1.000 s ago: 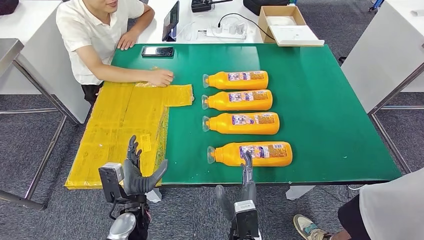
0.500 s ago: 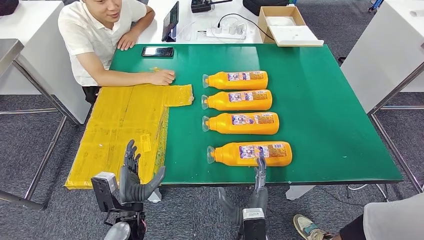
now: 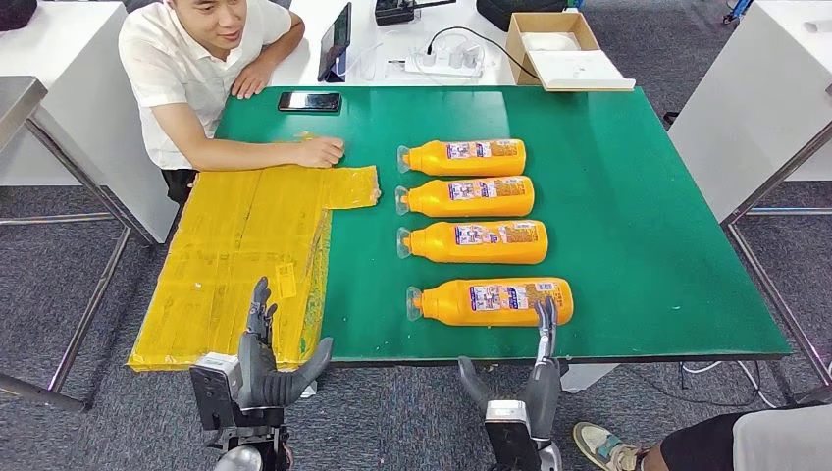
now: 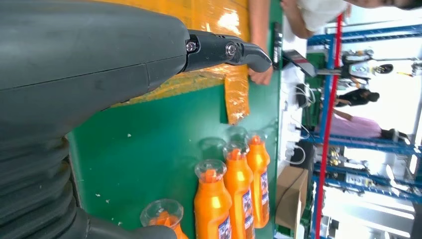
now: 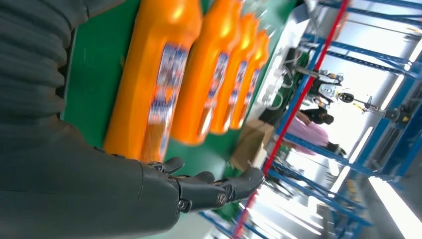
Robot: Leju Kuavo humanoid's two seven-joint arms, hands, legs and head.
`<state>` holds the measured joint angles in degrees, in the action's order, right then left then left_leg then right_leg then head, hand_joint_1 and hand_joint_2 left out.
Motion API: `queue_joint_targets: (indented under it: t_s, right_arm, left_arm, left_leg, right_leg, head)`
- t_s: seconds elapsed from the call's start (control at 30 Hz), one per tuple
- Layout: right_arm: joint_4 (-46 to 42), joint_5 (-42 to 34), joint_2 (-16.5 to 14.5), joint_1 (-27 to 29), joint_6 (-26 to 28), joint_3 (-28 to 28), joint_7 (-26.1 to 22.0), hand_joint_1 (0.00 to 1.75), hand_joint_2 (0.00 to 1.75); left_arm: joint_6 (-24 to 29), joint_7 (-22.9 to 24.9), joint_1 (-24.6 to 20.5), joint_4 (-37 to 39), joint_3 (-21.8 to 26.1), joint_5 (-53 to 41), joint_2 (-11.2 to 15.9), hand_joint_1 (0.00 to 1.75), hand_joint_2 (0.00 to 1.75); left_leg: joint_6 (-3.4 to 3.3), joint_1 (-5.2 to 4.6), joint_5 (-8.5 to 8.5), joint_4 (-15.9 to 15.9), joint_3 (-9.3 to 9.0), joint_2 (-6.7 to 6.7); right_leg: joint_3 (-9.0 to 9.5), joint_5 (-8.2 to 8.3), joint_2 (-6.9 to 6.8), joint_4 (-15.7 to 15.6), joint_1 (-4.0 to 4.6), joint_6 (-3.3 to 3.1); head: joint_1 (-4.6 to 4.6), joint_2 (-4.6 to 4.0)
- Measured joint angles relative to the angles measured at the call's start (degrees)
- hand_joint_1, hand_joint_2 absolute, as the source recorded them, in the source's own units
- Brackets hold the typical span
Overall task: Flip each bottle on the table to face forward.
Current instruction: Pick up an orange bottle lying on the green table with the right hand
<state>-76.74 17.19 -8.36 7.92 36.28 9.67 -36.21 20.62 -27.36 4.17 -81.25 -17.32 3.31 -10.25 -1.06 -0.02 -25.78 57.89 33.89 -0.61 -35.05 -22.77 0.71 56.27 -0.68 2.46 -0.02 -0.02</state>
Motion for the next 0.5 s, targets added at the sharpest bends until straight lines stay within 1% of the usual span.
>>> queue_joint_targets:
  t_s: [0.23,0.3,0.4,0.5]
  right_arm:
    - [0.3,0.9,0.2,-0.2,0.0,-0.6,0.0,0.0,1.75]
    - [1.1,2.9,0.7,-0.7,0.0,-2.5,0.2,0.0,1.75]
    - [3.3,7.5,2.1,-2.0,0.0,-7.5,1.1,0.0,1.75]
    - [6.8,18.1,5.1,-5.2,0.0,-10.7,5.2,0.0,1.75]
  left_arm:
    - [0.0,-0.1,0.0,0.1,-0.2,-0.2,0.0,0.0,1.75]
    - [-0.2,-0.4,-0.1,0.2,-0.9,-0.7,0.0,0.0,1.75]
    - [-0.5,-0.8,-0.2,0.5,-2.6,-1.4,0.0,0.0,1.75]
    - [-2.1,-1.7,-0.9,1.5,-4.7,-2.6,0.0,0.0,1.75]
  left_leg:
    - [0.0,-0.01,0.0,0.0,0.0,0.0]
    - [-0.01,-0.02,0.0,0.0,0.0,-0.01]
    - [-0.02,-0.03,-0.01,0.0,0.0,0.01]
    - [-0.04,-0.06,-0.01,0.0,0.0,0.01]
  right_leg:
    - [0.01,0.0,0.0,0.0,-0.01,0.0]
    - [0.02,0.0,-0.01,0.0,-0.02,0.0]
    - [0.01,0.0,0.0,0.0,-0.03,0.01]
    - [0.0,0.01,0.0,0.0,-0.06,0.02]
  head:
    - [0.0,0.02]
    - [0.01,0.02]
    - [0.01,0.01]
    - [0.0,0.01]
